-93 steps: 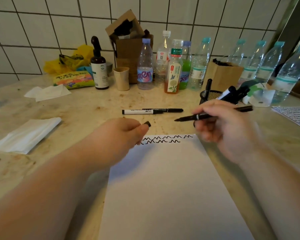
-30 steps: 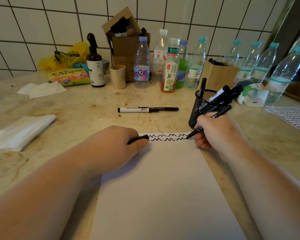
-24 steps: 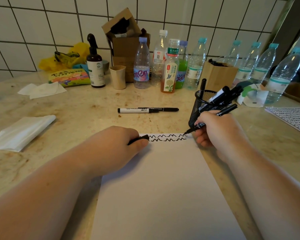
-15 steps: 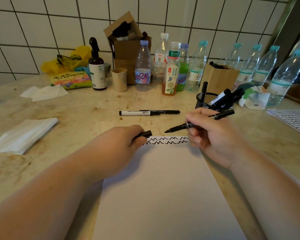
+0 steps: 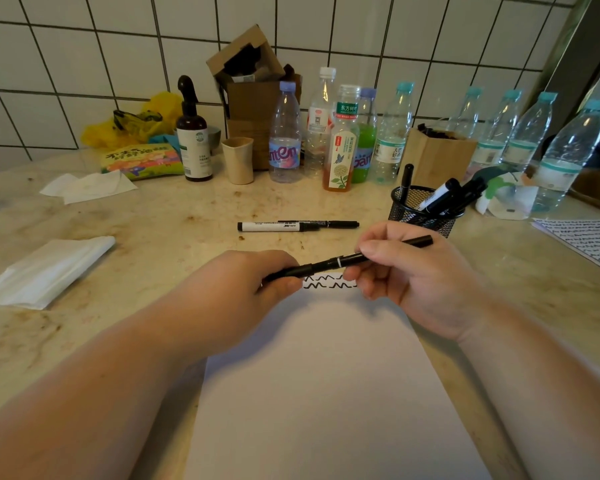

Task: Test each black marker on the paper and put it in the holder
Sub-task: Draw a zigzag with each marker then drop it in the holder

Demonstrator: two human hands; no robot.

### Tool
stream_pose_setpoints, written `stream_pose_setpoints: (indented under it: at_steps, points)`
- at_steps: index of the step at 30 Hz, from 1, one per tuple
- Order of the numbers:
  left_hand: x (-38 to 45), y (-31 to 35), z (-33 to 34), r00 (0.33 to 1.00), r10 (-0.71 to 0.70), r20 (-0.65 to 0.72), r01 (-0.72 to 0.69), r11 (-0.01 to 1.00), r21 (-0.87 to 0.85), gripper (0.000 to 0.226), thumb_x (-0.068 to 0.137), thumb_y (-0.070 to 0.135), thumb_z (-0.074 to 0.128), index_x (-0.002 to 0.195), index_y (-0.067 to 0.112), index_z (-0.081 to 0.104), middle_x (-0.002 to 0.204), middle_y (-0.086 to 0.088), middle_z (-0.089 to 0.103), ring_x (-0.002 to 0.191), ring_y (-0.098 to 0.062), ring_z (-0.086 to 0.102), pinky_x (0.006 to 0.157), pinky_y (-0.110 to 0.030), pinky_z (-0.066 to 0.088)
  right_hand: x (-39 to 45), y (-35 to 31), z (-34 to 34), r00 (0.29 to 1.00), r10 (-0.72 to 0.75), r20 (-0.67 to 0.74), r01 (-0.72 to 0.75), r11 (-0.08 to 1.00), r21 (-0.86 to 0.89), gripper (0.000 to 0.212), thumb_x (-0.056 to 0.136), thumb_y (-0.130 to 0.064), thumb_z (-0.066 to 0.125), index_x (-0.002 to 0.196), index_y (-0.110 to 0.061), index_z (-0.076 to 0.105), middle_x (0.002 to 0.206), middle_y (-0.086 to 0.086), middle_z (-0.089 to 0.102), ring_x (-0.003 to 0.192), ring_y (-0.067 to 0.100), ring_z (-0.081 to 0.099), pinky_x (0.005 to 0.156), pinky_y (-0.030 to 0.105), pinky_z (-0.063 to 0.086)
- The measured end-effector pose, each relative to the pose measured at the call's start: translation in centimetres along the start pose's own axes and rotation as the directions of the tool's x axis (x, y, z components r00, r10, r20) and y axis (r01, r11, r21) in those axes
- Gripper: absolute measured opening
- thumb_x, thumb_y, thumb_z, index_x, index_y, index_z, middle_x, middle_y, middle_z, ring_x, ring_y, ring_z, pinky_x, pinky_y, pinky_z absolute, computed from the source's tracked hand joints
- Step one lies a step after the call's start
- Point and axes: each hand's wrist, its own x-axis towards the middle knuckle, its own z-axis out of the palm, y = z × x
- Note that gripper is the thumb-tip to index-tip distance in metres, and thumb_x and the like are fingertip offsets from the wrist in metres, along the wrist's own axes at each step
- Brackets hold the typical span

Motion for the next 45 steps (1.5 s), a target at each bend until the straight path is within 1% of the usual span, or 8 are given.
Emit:
stream_pose_setpoints:
  at_steps: [9, 13, 20, 26, 30, 35, 40, 45]
  points:
    - [-0.1, 1.1, -0.3, 0.996, -0.003, -0.085, -0.008, 0.992, -0.125, 0.026, 0.087, 0.050, 0.048, 0.078, 0.033, 0.064, 0.071, 0.018, 0.066, 0.049, -0.002, 0.050, 0.051, -0.012, 0.041, -0.2, 0.1, 0.4, 0.998, -0.029, 0.050, 0.029, 1.000, 0.008, 0.017, 0.070, -0.026, 0.084, 0.083, -0.014, 0.080, 0.075, 0.014, 0.076, 0.059, 0.016, 0.068, 0.055, 0.024, 0.055]
    - [-0.2, 1.3, -0.5, 1.000, -0.008, -0.026, 0.005, 0.992, -0.123, 0.026, 0.093, 0.041, 0.054, 0.074, 0.027, 0.065, 0.067, 0.012, 0.067, 0.049, -0.003, 0.050, 0.051, -0.012, 0.041, -0.4, 0.3, 0.6, 0.996, -0.062, 0.062, 0.065, 0.997, -0.034, 0.017, 0.070, -0.026, 0.082, 0.080, -0.013, 0.079, 0.073, 0.015, 0.075, 0.058, 0.017, 0.068, 0.055, 0.024, 0.055]
    - [-0.4, 1.3, -1.2, 0.983, 0.001, 0.185, 0.067, 0.929, -0.363, 0.022, 0.095, 0.036, 0.056, 0.079, 0.033, 0.070, 0.053, 0.008, 0.061, 0.049, -0.007, 0.048, 0.050, -0.020, 0.042, -0.6, -0.1, 0.5, 0.993, -0.080, 0.085, 0.087, 0.993, -0.082, 0.009, 0.077, -0.020, 0.079, 0.079, -0.011, 0.078, 0.068, 0.014, 0.074, 0.052, 0.017, 0.065, 0.051, 0.024, 0.053]
    - [0.3, 1.1, -0.5, 0.996, -0.084, -0.009, 0.075, 0.929, -0.363, 0.019, 0.088, 0.055, 0.050, 0.090, 0.046, 0.067, 0.055, 0.009, 0.064, 0.044, -0.004, 0.047, 0.047, -0.022, 0.041, -0.6, -0.4, 0.9, 0.988, -0.124, 0.090, 0.125, 0.992, -0.004, 0.025, 0.087, -0.040, 0.074, 0.093, -0.017, 0.079, 0.065, 0.017, 0.071, 0.045, 0.023, 0.061, 0.045, 0.027, 0.050]
    - [0.3, 0.1, -0.7, 0.972, -0.202, -0.118, 0.169, 0.955, -0.244, 0.025, 0.084, 0.067, 0.046, 0.090, 0.049, 0.062, 0.058, 0.013, 0.067, 0.041, 0.000, 0.054, 0.044, -0.021, 0.040, -0.7, -0.9, 0.3, 0.959, -0.274, -0.069, 0.273, 0.962, -0.013, 0.025, 0.089, -0.042, 0.066, 0.085, -0.020, 0.076, 0.067, 0.014, 0.071, 0.048, 0.022, 0.063, 0.047, 0.027, 0.052]
    - [0.5, -0.2, -0.2, 0.967, -0.224, -0.119, 0.185, 0.944, -0.272, 0.022, 0.087, 0.060, 0.052, 0.083, 0.042, 0.064, 0.051, 0.011, 0.063, 0.037, -0.001, 0.049, 0.048, -0.022, 0.037, -0.5, -1.3, -0.6, 0.887, -0.358, -0.293, 0.340, 0.934, -0.110, 0.021, 0.098, -0.036, 0.057, 0.091, -0.020, 0.069, 0.070, 0.005, 0.069, 0.057, 0.021, 0.060, 0.053, 0.025, 0.051]
    - [0.5, -0.1, -0.1, 0.967, -0.231, -0.110, 0.194, 0.942, -0.275, 0.020, 0.089, 0.057, 0.053, 0.082, 0.042, 0.064, 0.050, 0.010, 0.062, 0.035, -0.002, 0.046, 0.045, -0.020, 0.036, 0.0, -0.4, -0.9, 0.771, -0.459, -0.442, 0.242, 0.853, -0.463, 0.017, 0.108, -0.029, 0.050, 0.099, -0.030, 0.063, 0.071, -0.002, 0.072, 0.055, 0.014, 0.063, 0.054, 0.033, 0.054]
    - [0.5, 0.1, -0.2, 0.964, -0.247, -0.098, 0.212, 0.938, -0.276, 0.025, 0.091, 0.054, 0.055, 0.079, 0.036, 0.065, 0.051, 0.009, 0.063, 0.036, -0.003, 0.046, 0.039, -0.016, 0.036, 0.6, 0.0, -1.7, 0.700, -0.475, -0.533, 0.102, 0.805, -0.584, 0.017, 0.107, -0.036, 0.048, 0.096, -0.040, 0.060, 0.070, -0.008, 0.074, 0.049, 0.010, 0.062, 0.048, 0.030, 0.049]
